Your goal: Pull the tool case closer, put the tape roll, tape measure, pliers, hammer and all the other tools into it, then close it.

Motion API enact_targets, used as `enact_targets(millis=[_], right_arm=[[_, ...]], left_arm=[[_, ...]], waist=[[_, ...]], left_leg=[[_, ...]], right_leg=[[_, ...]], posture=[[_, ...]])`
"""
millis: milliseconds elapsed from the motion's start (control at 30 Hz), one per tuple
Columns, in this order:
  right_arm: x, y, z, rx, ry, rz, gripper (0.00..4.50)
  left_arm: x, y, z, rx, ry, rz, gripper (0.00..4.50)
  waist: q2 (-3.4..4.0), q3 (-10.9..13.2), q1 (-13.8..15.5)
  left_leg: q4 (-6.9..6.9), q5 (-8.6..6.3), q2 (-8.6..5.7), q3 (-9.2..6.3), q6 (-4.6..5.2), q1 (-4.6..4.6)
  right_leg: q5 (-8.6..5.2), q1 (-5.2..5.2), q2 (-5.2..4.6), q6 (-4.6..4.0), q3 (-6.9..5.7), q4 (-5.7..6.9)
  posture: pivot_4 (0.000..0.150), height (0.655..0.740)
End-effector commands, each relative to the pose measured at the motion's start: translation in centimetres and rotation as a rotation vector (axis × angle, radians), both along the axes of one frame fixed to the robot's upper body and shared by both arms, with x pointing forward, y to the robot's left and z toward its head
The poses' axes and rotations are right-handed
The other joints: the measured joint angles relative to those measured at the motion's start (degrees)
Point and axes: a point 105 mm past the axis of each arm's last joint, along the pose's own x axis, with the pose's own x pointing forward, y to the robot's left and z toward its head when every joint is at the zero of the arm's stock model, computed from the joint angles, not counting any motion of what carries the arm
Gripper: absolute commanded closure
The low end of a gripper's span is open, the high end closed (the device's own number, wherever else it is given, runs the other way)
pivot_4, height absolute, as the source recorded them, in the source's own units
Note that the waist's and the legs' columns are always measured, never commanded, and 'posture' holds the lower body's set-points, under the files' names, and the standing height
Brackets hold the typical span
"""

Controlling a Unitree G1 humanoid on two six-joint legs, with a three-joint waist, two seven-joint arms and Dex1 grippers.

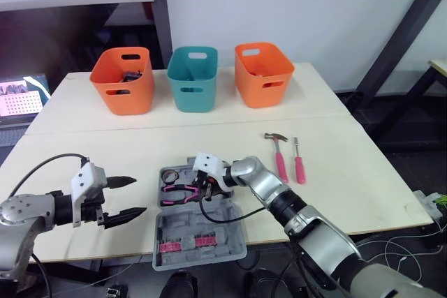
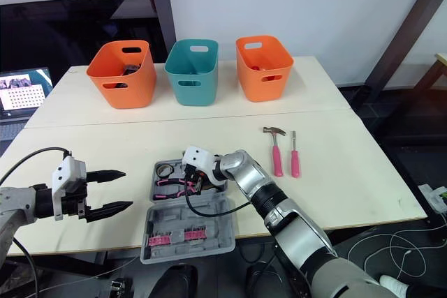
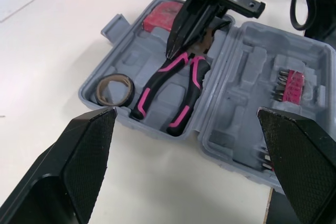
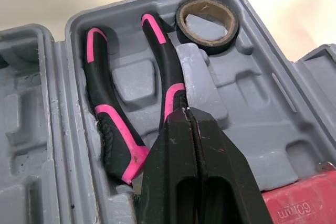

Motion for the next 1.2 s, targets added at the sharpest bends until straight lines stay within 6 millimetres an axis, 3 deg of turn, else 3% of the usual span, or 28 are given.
enact_targets(millis=[33,167,267,333,367,467,600,700,900,1200], right_arm=[[-0.2,-0.1,1.2,0.129,-0.048,0.024,4.47],[0.1,-1.1,7.5,0.313,-0.204,0.053,4.47],[-0.6,-3.6,10.3,0.311,-0.261,0.089,4.47],[-1.3,-5.4,10.8,0.249,-0.273,0.118,4.47],[-1.8,-6.4,10.5,0.196,-0.265,0.141,4.47],[-3.0,-8.9,9.3,0.066,-0.225,0.18,4.5],[-3.8,-12.2,5.5,-0.161,-0.215,0.205,4.5],[-4.2,-12.7,4.1,-0.201,-0.205,0.218,4.5],[-3.7,-12.9,1.8,-0.229,-0.203,0.197,4.5],[-3.4,-11.7,0.9,-0.179,-0.186,0.175,4.5]], left_arm=[[0.4,0.1,0.3,0.015,-0.034,0.009,0.0],[0.9,0.5,-0.5,0.067,-0.004,0.028,0.0],[1.5,0.7,-0.1,0.068,-0.037,0.007,0.0],[1.5,0.8,0.0,0.078,-0.031,-0.03,0.0],[1.5,0.9,0.0,0.08,-0.023,-0.058,0.0],[0.5,0.4,0.3,0.052,0.008,-0.192,0.77],[1.0,0.9,-1.7,0.196,0.021,-0.252,2.72],[1.1,1.4,-3.6,0.269,0.036,-0.28,4.37],[2.7,0.8,-5.3,0.26,-0.005,-0.265,4.45],[2.7,-0.7,-7.3,0.23,0.02,-0.297,4.45]], waist=[[0.0,0.0,0.0],[-0.1,0.2,-0.1],[-0.15,0.2,0.1],[-0.19,0.2,0.2],[-0.2,0.2,0.4],[-0.24,0.2,0.3],[-0.24,0.2,0.2],[-0.27,0.3,0.0],[-0.41,0.3,0.4],[-0.44,0.2,0.2]], left_leg=[[-0.04,0.0,0.0,0.0,0.0,-0.02],[-0.13,0.02,0.0,0.13,0.03,-0.36],[-0.11,0.03,0.01,0.16,0.05,-0.77],[-0.12,0.03,0.01,0.16,0.05,-0.94],[-0.12,0.03,0.01,0.16,0.05,-0.94],[-0.15,0.02,0.01,0.21,0.05,-0.97],[-0.13,0.02,0.01,0.4,0.05,-0.97],[-0.1,0.03,0.06,0.51,0.05,-0.96],[0.0,0.03,0.11,0.7,0.06,-0.96],[0.0,0.03,0.11,0.77,0.06,-0.95]], right_leg=[[0.0,-0.05,0.01,-0.01,0.01,0.01],[0.07,-0.22,0.11,-0.08,0.2,0.07],[0.27,-0.63,0.15,0.01,0.22,0.12],[0.27,-0.82,0.17,0.05,0.22,0.13],[0.24,-0.81,0.17,0.08,0.2,0.13],[0.11,-0.81,0.15,-0.07,0.19,0.04],[0.05,-0.87,0.1,-0.05,0.25,0.01],[0.04,-0.96,0.11,-0.01,0.29,0.04],[0.12,-0.98,0.13,-0.03,0.37,0.09],[0.33,-0.98,0.14,-0.02,0.42,0.12]], posture=[[0.15,0.74],[0.15,0.74],[0.15,0.74],[0.15,0.74],[0.15,0.74],[0.15,0.74],[0.15,0.74],[0.15,0.74],[0.15,0.74],[0.15,0.74]])
